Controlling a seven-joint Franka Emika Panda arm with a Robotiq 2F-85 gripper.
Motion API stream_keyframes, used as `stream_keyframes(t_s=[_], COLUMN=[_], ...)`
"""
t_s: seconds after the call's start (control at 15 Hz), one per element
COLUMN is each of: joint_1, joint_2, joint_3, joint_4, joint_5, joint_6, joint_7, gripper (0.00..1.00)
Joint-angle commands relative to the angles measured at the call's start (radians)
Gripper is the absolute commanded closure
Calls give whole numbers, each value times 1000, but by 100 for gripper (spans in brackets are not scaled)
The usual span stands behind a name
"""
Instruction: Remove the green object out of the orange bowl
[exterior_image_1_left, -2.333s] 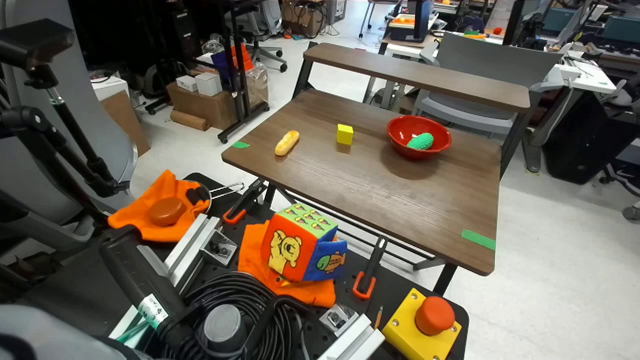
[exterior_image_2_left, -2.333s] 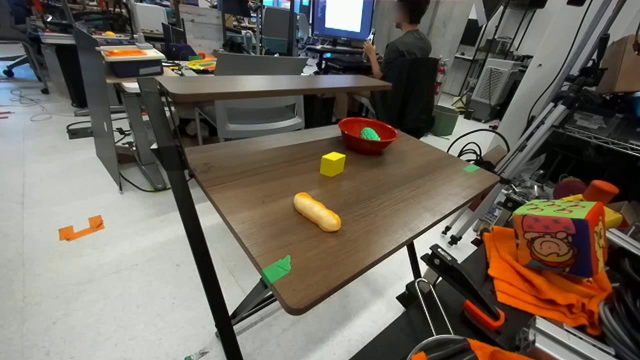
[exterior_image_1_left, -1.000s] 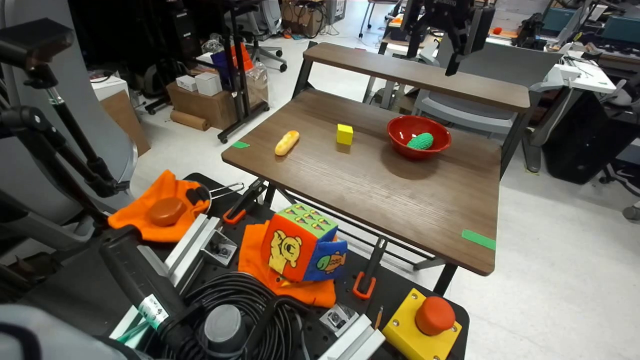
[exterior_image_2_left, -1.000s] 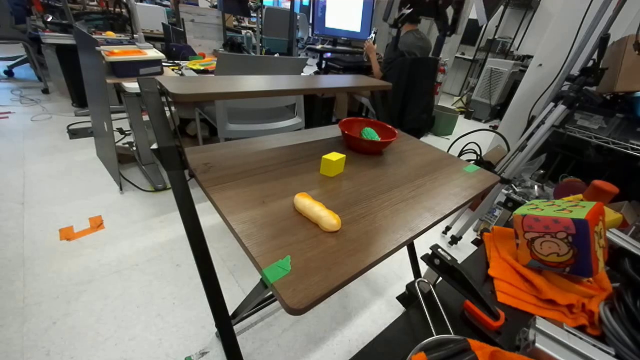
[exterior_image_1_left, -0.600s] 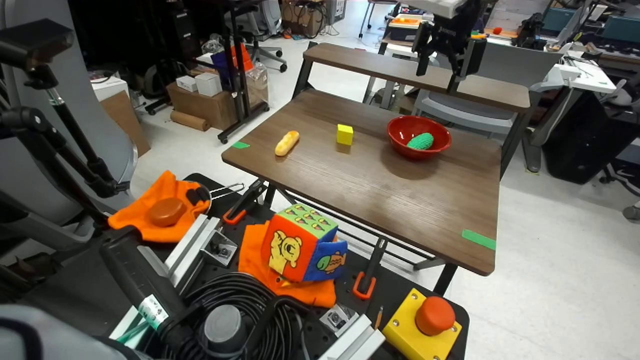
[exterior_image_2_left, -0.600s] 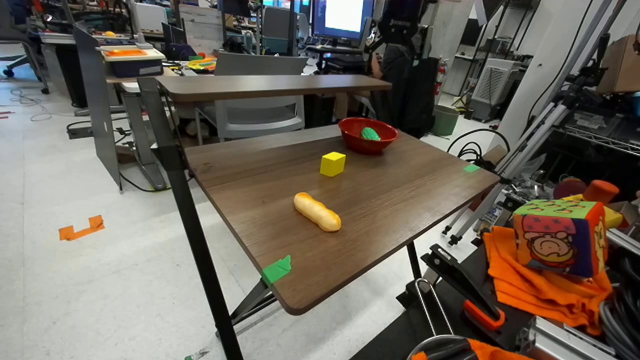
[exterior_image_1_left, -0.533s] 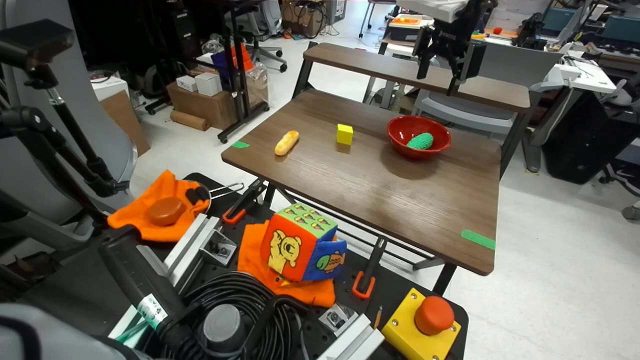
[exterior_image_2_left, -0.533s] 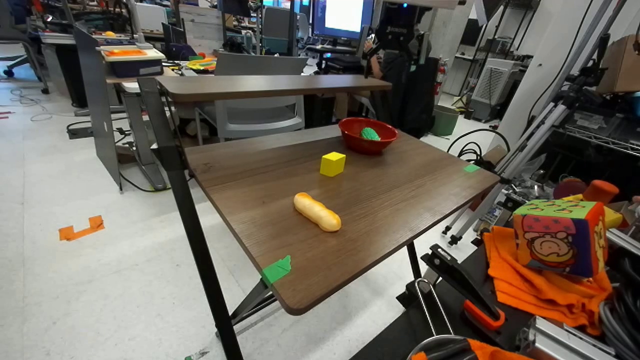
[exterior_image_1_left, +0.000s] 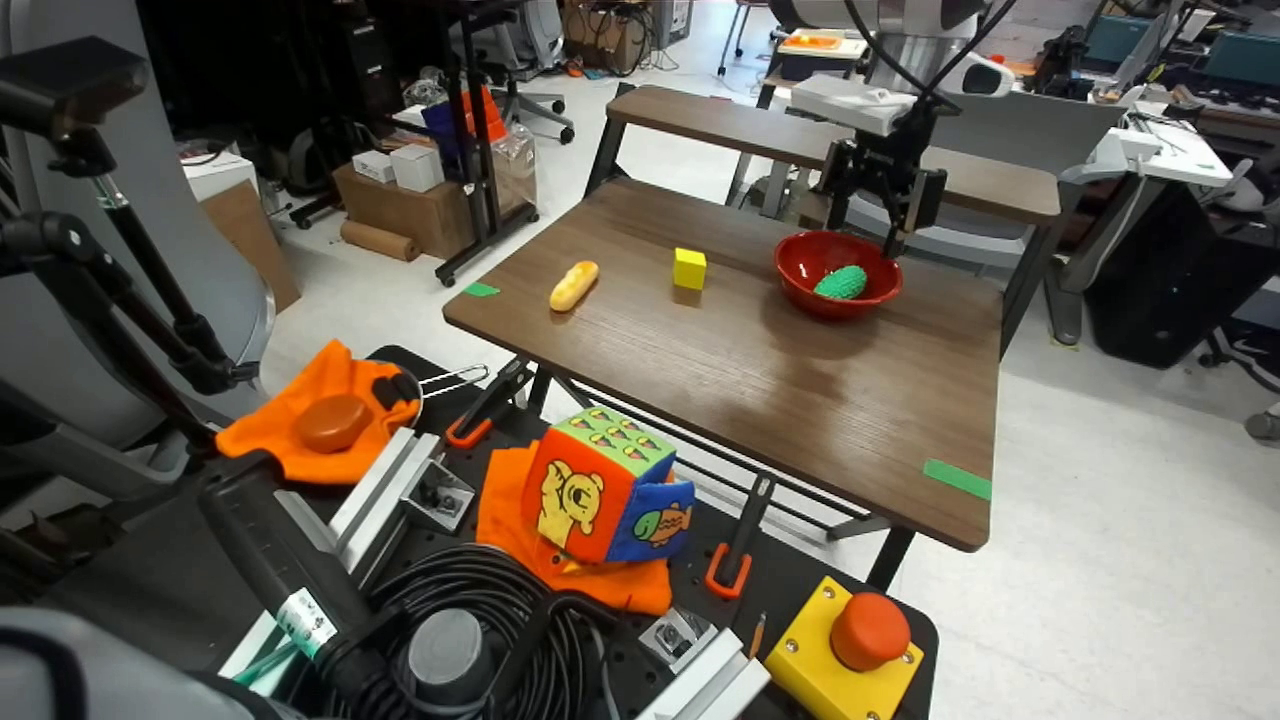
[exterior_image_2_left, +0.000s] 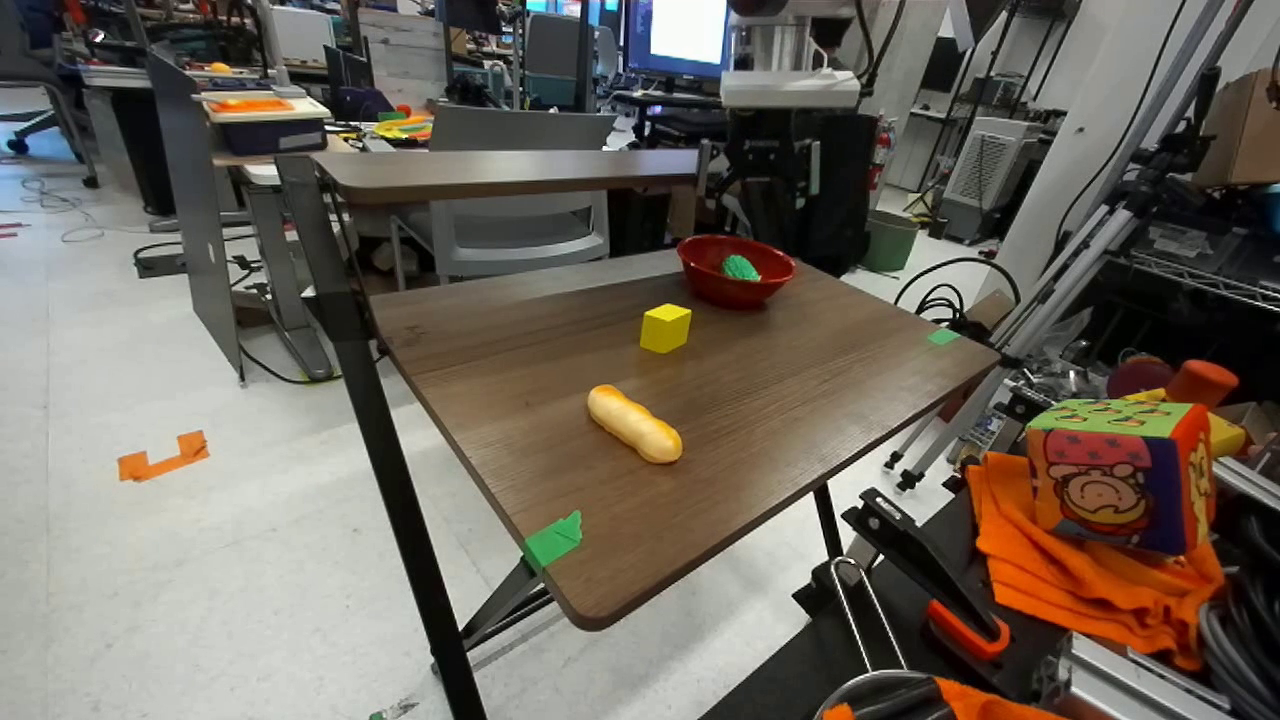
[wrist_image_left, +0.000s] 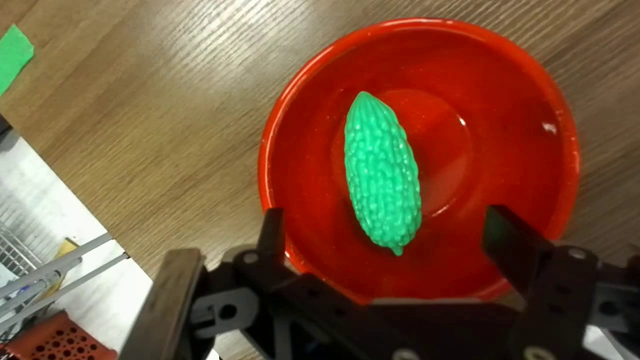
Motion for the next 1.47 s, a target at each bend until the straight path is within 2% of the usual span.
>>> stream_keyframes(t_s=[0.0,0.47,0.53,0.6,0.67,1.07,1.4], joint_1=[26,41,42,41,42,41,44], joint_2=[116,243,259,273,287,309,191], joint_3=[-26,-40,-42,-44,-47,-44,-18], joint_4=[153,300,319,338,355,412,287], joint_5=[-8,-20,-22,-25,-30,-38,-40], joint_6=[-88,-180,-194,-204,-214,-251,-208], joint_7=[-5,-6,-6,-6,-5,-25,-130], gripper=[0,1,9,25,29,76,78])
